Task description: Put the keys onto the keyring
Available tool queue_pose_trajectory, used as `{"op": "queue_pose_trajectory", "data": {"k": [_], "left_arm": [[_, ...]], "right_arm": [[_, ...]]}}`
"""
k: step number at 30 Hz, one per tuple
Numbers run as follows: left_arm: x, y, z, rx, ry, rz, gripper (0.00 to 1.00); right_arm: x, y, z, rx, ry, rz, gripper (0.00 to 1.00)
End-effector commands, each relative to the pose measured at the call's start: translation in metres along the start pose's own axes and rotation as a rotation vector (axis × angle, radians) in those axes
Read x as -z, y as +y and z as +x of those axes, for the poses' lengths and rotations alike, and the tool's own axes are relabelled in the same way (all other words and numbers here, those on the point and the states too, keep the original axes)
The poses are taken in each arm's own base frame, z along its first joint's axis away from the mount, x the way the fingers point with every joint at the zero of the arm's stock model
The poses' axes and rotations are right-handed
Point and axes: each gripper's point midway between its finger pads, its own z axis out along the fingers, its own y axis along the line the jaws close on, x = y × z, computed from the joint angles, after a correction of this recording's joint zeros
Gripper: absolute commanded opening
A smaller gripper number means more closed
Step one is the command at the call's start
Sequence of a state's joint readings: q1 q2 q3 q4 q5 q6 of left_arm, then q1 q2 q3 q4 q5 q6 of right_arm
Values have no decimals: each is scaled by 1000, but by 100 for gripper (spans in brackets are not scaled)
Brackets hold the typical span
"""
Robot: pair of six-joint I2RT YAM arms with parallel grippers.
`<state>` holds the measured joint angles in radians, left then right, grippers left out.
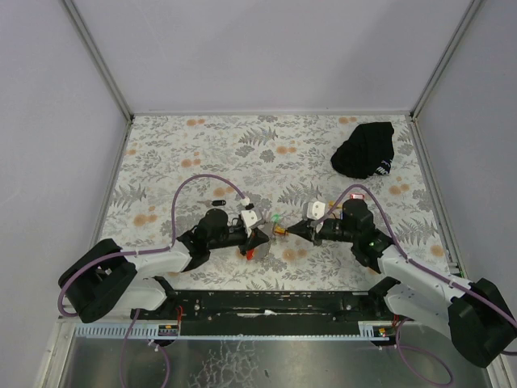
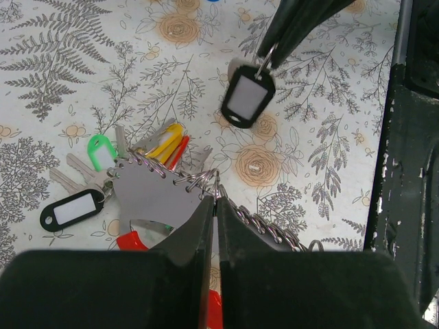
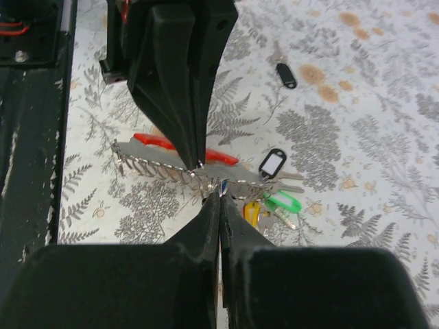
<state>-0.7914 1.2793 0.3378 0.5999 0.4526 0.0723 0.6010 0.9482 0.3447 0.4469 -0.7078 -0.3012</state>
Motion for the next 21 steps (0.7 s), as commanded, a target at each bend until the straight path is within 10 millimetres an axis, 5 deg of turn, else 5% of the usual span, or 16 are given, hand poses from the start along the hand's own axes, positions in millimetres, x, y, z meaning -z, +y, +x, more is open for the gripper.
{"op": "queue_pose_trajectory", "data": {"k": [1,9,21], "left_arm": [[0,-3,-24,-62,-98,13,0],[-1,-7,-23,-70,-92,38,0],[-7,-14,-15,-67,-37,106,0]], "right_arm": [[-7,11,-2,42,32,-131,0],[-21,14,12,19,77,-238,0],[-29,7,25,24,-1,-148,0]]}}
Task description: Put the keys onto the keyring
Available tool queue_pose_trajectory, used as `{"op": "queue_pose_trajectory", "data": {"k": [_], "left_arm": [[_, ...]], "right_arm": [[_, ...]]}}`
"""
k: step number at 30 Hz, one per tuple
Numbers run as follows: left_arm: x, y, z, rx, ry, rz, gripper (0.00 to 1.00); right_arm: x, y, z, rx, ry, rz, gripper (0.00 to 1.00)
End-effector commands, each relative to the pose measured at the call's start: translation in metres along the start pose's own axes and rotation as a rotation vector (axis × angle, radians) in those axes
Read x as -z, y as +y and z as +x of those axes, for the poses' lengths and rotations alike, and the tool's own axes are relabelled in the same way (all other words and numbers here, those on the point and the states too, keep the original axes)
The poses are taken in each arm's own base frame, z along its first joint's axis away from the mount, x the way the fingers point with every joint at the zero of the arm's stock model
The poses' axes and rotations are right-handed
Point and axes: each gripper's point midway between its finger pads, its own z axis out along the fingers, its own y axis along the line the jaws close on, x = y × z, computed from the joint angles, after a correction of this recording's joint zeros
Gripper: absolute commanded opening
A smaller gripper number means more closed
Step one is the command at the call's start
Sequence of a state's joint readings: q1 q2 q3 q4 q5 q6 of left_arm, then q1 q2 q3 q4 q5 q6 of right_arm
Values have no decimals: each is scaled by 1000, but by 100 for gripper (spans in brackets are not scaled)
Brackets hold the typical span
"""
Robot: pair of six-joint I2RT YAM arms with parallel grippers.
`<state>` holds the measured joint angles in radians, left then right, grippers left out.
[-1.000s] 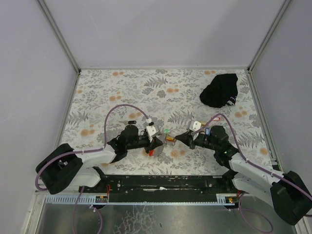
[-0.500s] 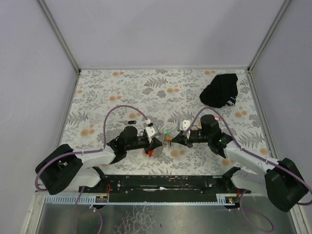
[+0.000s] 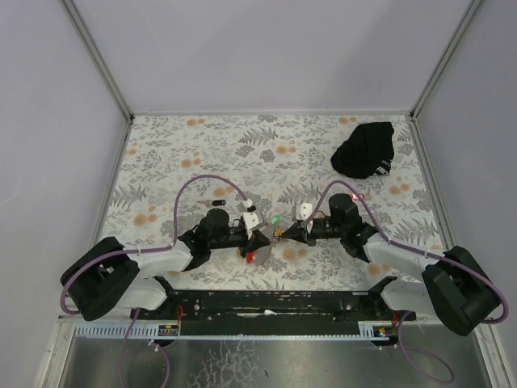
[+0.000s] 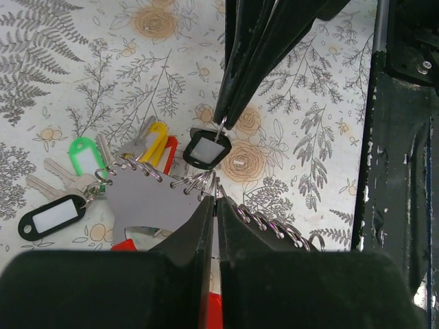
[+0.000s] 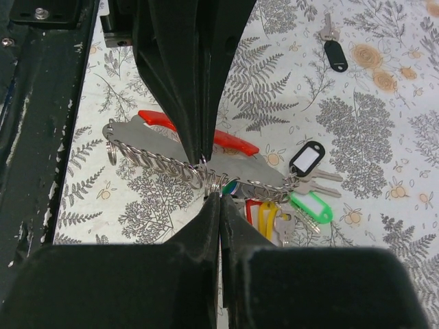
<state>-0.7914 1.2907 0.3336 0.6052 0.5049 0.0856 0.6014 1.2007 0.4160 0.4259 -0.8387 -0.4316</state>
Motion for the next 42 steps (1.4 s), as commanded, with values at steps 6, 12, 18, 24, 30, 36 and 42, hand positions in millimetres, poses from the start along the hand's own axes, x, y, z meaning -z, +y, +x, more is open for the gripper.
{"op": "queue_pose_trajectory", "data": {"k": [6,12,18,24,30,36,42], "left_arm": [[-8,-6,-16,-61,-23,57,0],[-9,-7,-15,-59,-16,67,0],[-9,-8,-15,-60,-17,71,0],[-8,-7,-16,-62,-19,64,0],[-8,-7,-16,-62,-19,67,0],[-9,-7,-16,-60,-18,66,0],[-9,-7,-15,-58,-15,65,0]], "right_arm": [[-10,5,-7,-4,-76,-50,0],[-10,5,-5,2,-98,-32,0],[-14,9,-4,-16,-94,-74,0],[-15,10,-1,-14,-76,-81,0],[-17,11,1,-22,-64,-87,0],[-16,7,2,-18,-55,-60,0],[-17,8,2,-27,-57,-73,0]]}}
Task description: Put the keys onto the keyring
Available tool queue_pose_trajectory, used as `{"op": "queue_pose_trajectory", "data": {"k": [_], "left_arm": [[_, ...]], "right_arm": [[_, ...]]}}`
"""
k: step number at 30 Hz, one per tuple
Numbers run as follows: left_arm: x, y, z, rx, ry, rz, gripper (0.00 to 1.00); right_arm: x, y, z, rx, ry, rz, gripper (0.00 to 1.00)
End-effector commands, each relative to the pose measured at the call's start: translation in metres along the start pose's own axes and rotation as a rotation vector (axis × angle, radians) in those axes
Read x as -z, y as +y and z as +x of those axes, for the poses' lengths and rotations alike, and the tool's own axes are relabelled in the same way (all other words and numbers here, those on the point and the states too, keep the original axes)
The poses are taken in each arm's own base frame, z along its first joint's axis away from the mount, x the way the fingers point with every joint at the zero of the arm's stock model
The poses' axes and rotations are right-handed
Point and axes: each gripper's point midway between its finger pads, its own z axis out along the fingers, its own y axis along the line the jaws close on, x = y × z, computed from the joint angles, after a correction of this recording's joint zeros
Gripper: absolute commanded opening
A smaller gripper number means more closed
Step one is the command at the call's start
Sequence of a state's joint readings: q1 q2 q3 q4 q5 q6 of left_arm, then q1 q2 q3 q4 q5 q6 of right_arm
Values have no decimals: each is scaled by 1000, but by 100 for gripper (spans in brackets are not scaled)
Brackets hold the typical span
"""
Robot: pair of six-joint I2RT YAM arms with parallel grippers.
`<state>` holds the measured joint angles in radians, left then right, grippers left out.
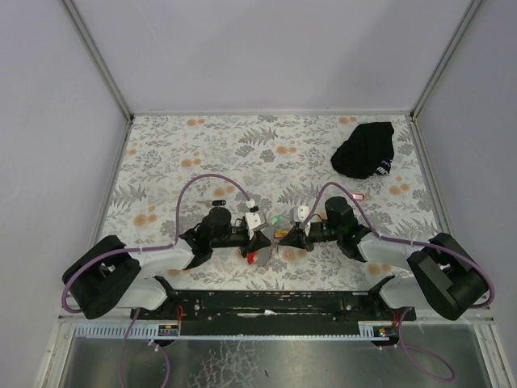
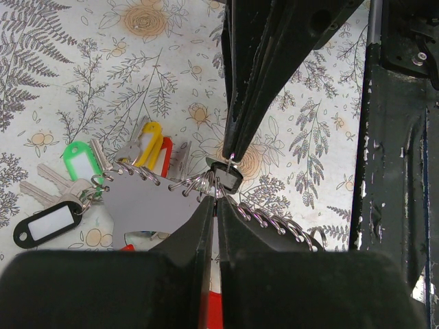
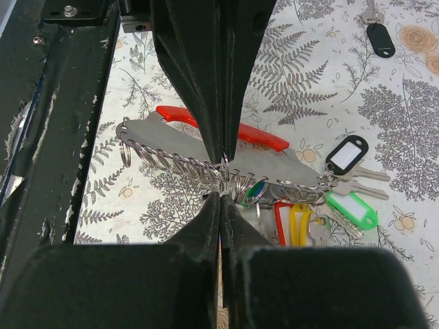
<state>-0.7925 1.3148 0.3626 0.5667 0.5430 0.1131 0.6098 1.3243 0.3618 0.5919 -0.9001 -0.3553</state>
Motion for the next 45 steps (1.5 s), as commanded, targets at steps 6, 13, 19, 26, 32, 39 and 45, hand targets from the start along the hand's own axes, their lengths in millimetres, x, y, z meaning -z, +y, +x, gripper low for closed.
{"op": "queue_pose_trajectory", "data": {"k": [6,13,19,26,32,39,45], "left_arm": [[-5,-3,-18,-48,-43,31,0],[-5,-3,-19,-47,-43,33,0],[-6,-4,-18,-46,-40,39,0],[-7,-3,-18,-43,-36,38,0],[-7,-3,-18,-43,-35,35,0],[-6,-3,-18,-44,-37,36,0],[-7,-4,-18,-45,-38,42,0]], "right_arm": [[-5,-7,-20,55,-43,-5,0],[-6,-8,-20,43,-44,-2,0],[-6,-8,-21,45,-54,8,0],[-6,-8,-23,50,-64,9,0],[-7,-4,-23,40,-65,-18,0],[-6,-7,-22,43,-53,-2,0],[-5,-7,-22,43,-51,7,0]]}}
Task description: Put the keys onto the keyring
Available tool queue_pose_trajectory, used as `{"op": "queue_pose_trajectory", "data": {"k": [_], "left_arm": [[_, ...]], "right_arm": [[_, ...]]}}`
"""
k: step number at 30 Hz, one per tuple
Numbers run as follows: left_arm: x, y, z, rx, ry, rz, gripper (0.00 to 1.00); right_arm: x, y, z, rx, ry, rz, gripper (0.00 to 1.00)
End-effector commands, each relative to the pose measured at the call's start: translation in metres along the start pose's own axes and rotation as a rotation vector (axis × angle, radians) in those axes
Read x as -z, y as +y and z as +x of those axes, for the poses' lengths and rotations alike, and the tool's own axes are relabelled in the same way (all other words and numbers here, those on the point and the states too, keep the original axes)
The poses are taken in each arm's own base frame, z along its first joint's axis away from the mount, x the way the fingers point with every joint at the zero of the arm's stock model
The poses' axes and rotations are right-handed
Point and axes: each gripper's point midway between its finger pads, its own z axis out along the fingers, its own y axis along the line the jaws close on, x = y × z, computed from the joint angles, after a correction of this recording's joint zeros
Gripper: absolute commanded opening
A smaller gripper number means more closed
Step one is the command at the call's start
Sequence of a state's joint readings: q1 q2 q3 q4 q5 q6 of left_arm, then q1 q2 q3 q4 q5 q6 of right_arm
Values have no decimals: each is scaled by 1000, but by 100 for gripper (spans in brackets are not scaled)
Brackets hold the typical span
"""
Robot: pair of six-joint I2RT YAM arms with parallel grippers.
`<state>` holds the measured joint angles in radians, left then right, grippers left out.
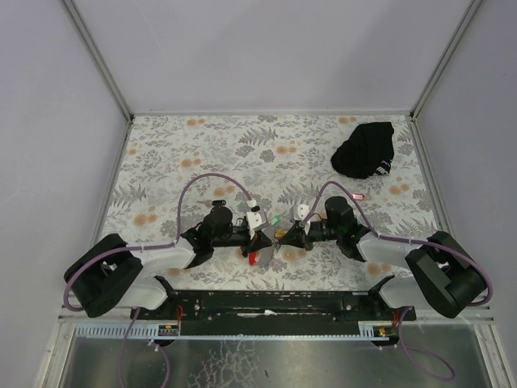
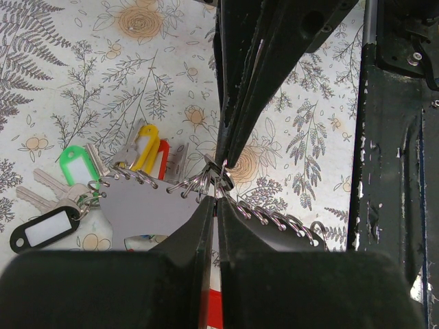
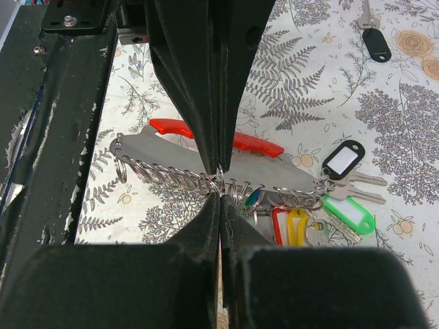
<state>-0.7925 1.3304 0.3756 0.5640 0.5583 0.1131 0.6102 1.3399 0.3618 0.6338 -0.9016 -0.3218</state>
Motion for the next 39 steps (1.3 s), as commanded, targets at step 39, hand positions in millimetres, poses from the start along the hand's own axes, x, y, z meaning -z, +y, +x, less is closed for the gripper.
{"op": "queue_pose_trajectory", "data": {"k": [39], "left_arm": [[-4,-3,-17,-51,-39,24,0]], "right_arm": [[1,-8,-15,58,-3,35,0]]}}
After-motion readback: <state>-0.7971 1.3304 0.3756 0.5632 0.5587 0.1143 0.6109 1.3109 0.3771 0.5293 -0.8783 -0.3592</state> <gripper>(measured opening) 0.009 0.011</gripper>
